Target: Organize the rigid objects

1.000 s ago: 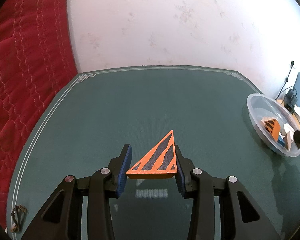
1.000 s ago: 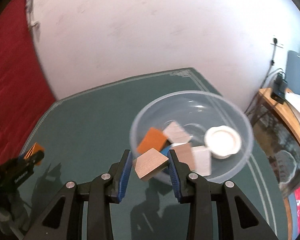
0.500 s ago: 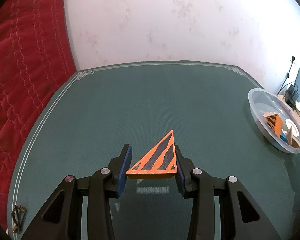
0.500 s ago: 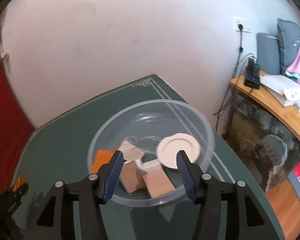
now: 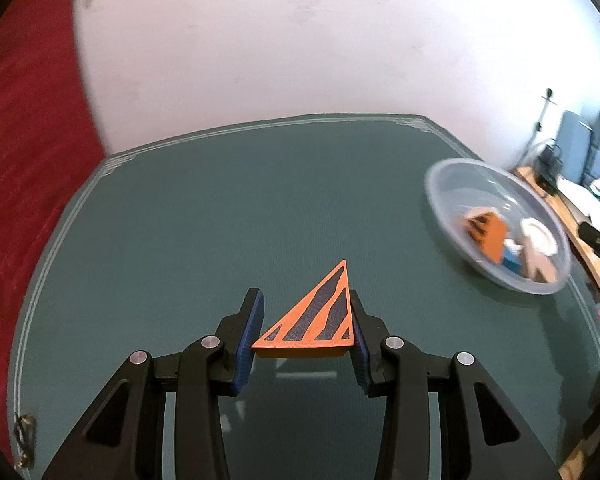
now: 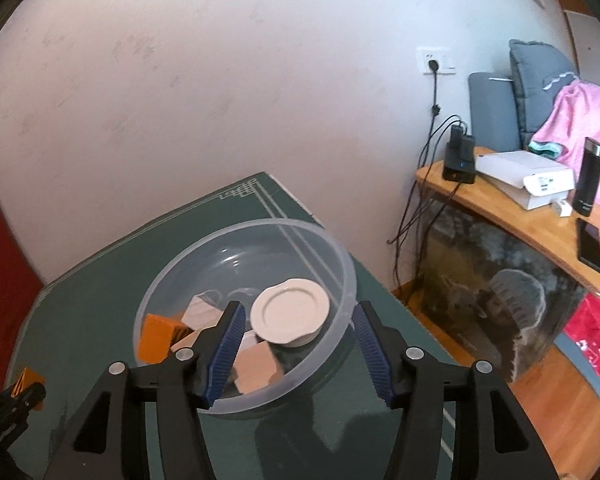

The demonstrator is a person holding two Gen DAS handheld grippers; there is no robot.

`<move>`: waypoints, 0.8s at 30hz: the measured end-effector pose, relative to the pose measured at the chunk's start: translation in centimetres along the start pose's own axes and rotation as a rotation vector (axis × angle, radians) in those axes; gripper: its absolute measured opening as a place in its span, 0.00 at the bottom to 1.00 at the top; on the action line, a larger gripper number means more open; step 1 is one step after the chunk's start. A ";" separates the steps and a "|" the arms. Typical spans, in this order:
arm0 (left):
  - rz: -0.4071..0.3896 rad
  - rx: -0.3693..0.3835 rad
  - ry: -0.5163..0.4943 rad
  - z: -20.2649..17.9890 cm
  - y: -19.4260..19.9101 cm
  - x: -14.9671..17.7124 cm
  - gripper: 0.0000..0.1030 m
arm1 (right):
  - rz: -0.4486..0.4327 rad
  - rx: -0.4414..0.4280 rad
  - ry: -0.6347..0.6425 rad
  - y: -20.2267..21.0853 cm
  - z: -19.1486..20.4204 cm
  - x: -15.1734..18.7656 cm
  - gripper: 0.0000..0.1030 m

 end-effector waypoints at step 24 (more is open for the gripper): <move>0.029 0.231 -0.142 -15.9 -5.3 -6.2 0.40 | -0.025 0.069 -0.143 -1.2 -4.1 0.1 0.67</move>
Point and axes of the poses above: each gripper's, at about its wrist camera, not at the fingertips, and y roughly against the way its jaws point, z to its left, x to its underside, the point moved 7 cm from there along -y, roughly the way its jaws point, and after that the axes turned 12 degrees about x, right-handed, at the moved point
